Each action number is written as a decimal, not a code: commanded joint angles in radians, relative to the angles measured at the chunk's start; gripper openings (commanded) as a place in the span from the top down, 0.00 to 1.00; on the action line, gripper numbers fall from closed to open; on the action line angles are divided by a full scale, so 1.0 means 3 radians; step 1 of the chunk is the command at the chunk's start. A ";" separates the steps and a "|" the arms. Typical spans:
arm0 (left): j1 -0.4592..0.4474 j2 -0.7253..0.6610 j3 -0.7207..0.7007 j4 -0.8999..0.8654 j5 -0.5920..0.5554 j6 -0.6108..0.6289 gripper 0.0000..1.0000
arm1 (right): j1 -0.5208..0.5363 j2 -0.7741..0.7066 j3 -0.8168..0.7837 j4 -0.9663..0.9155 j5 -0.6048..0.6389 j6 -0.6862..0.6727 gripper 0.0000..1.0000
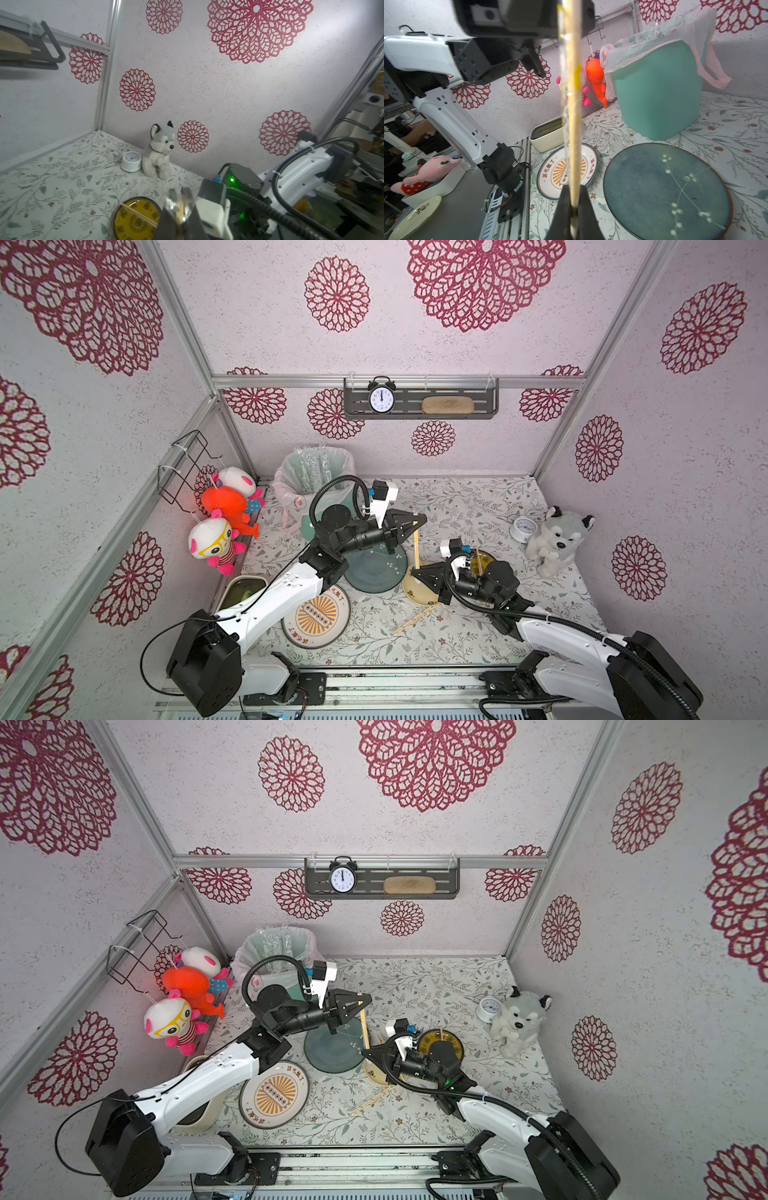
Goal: Remove the packaging of disposable chopsticks
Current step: Remove the packet bag from the disposable chopsticks.
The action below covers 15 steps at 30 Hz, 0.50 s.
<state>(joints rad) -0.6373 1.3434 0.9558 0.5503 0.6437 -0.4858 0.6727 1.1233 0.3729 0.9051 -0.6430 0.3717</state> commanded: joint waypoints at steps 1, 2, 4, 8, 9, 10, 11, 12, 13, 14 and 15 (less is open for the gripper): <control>0.0052 0.0027 -0.0079 0.0188 0.0027 0.0005 1.00 | 0.0012 -0.0029 0.0033 0.0358 -0.0094 -0.0022 1.00; 0.0048 0.0022 -0.0094 0.0163 0.0027 -0.0027 1.00 | 0.0013 -0.0037 0.0021 0.0395 -0.0076 -0.0030 1.00; 0.0010 0.0009 -0.0174 0.0153 0.0079 -0.0048 1.00 | 0.0000 -0.0037 0.0061 0.0383 -0.0089 -0.0042 1.00; -0.0121 -0.0019 -0.0503 0.0214 -0.0084 0.0045 1.00 | -0.0028 -0.0082 0.0156 0.0435 -0.0157 -0.0076 1.00; -0.0138 0.0007 -0.0561 0.0231 -0.0096 0.0039 1.00 | -0.0037 -0.0097 0.0194 0.0436 -0.0171 -0.0092 1.00; -0.0131 0.0012 -0.0636 0.0266 -0.0070 -0.0001 1.00 | -0.0039 -0.0112 0.0235 0.0411 -0.0204 -0.0115 1.00; -0.0134 0.0015 -0.0734 0.0390 -0.0074 -0.0046 1.00 | -0.0042 -0.0126 0.0255 0.0399 -0.0219 -0.0131 1.00; -0.0143 0.0012 -0.0844 0.0549 -0.0075 -0.0090 1.00 | -0.0049 -0.0141 0.0275 0.0405 -0.0223 -0.0137 1.00; -0.0146 0.0016 -0.0922 0.0645 -0.0049 -0.0111 1.00 | -0.0049 -0.0144 0.0289 0.0433 -0.0245 -0.0140 1.00; -0.0150 0.0024 -0.0965 0.0660 -0.0046 -0.0107 1.00 | -0.0049 -0.0140 0.0307 0.0436 -0.0264 -0.0135 1.00; -0.0165 0.0052 -0.1005 0.0685 -0.0078 -0.0099 1.00 | -0.0049 -0.0144 0.0326 0.0437 -0.0289 -0.0135 1.00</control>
<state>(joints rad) -0.6594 1.3190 0.7326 0.8169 0.5823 -0.5549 0.6693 1.1294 0.3729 0.7979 -0.7116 0.3290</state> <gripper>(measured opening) 0.058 0.076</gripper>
